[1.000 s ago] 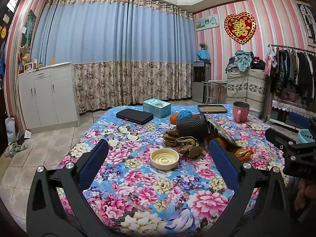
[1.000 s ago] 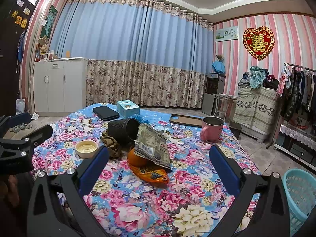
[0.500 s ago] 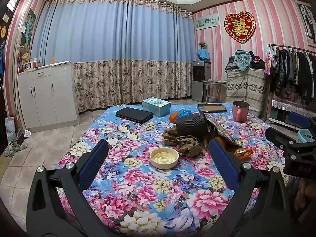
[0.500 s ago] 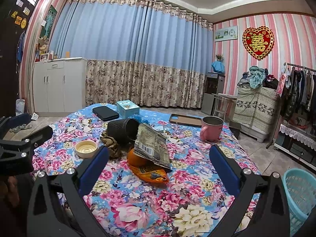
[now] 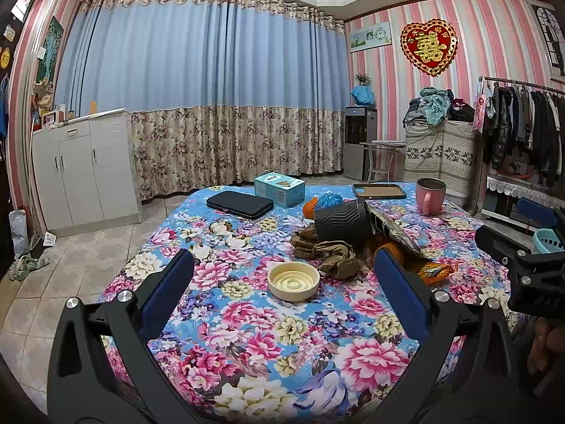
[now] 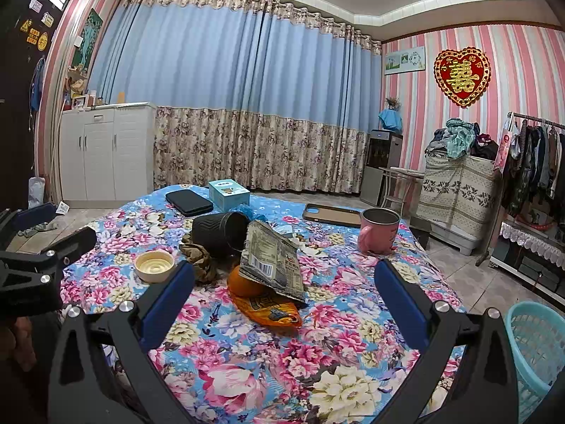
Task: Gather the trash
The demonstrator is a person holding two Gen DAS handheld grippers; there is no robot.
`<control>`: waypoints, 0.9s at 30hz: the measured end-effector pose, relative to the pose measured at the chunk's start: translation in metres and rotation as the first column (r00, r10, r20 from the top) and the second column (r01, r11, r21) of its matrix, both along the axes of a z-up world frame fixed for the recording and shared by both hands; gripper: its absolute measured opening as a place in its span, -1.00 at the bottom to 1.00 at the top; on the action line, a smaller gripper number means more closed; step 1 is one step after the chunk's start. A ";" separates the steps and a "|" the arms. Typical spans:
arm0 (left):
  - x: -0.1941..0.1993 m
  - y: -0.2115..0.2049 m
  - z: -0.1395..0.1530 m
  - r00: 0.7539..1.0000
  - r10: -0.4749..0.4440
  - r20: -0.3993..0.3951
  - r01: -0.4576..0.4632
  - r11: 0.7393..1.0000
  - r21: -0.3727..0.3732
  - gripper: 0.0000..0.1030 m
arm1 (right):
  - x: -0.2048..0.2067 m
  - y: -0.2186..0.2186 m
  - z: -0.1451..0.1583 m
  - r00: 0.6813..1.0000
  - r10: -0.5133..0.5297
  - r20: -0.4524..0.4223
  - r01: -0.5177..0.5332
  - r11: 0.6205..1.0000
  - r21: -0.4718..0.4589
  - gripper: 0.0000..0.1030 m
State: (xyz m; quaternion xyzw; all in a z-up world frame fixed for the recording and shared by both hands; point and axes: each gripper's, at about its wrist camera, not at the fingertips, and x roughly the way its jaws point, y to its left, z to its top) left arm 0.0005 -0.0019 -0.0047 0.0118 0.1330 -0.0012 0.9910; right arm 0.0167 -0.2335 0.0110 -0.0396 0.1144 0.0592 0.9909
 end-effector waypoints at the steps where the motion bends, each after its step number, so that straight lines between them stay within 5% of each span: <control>1: 0.000 0.000 0.000 1.000 0.000 0.000 0.000 1.000 0.001 0.91 | 0.000 0.000 0.000 1.000 0.000 0.001 0.000 1.000 0.001 0.93; 27: 0.001 0.001 0.000 1.000 0.001 -0.004 -0.001 1.000 -0.003 0.91 | -0.002 0.000 0.000 1.000 0.002 -0.002 -0.002 1.000 -0.001 0.93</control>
